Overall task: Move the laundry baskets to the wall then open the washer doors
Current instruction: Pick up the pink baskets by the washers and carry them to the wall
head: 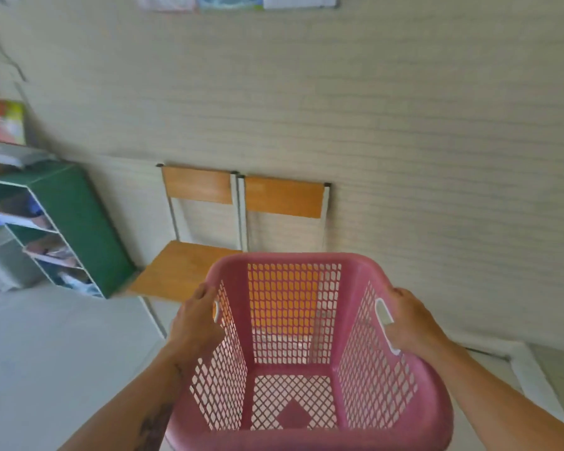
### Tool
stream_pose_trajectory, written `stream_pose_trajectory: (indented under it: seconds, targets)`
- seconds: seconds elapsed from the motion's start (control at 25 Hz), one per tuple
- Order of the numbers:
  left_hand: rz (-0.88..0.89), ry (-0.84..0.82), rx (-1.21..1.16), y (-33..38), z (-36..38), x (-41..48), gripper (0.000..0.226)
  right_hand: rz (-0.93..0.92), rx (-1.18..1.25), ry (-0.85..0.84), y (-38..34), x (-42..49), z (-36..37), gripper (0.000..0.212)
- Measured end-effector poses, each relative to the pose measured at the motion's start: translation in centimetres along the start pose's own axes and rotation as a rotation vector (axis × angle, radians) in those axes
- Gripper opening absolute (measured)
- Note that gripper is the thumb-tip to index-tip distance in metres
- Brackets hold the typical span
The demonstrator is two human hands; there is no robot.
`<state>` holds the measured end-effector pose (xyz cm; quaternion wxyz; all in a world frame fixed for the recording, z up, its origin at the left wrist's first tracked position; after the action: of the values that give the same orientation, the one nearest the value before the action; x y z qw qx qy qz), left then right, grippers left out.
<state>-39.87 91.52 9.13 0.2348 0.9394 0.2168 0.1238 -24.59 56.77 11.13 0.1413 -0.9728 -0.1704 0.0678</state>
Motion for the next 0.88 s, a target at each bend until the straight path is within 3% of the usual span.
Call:
stream_pose_trajectory:
  seconds: [0.12,0.28,0.52,0.68,0.88]
  targets:
    - [-0.067,0.059,0.015,-9.6,-6.5,-2.7,0.070,-0.098,-0.003,-0.022,-10.7,-0.3,3.6,0.083]
    - [-0.149,0.136,0.017,-20.1,-14.6,-5.2,0.062,-0.247,0.022,0.000,-23.7,-0.4,7.8,0.058]
    - [-0.235,0.251,0.063,-32.4,-22.9,-4.0,0.072,-0.361,0.042,-0.012,-39.3,3.7,12.8,0.055]
    - [-0.297,0.273,0.122,-39.7,-25.6,0.7,0.073,-0.459,0.093,-0.004,-48.0,10.3,16.7,0.058]
    - [-0.367,0.269,0.174,-48.2,-29.2,10.4,0.077,-0.524,0.169,-0.076,-58.6,20.4,21.8,0.081]
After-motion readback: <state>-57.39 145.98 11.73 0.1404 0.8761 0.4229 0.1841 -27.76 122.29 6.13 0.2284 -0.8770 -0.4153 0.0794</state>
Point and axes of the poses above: each hand's wrist, its own x-axis towards the middle knuckle, its own z-axis out of the palm, y = z × x, the point moved 1 cm from there along x, towards the middle knuckle, and after that the axes turned 6 degrees about -x, right-handed, at the moved point
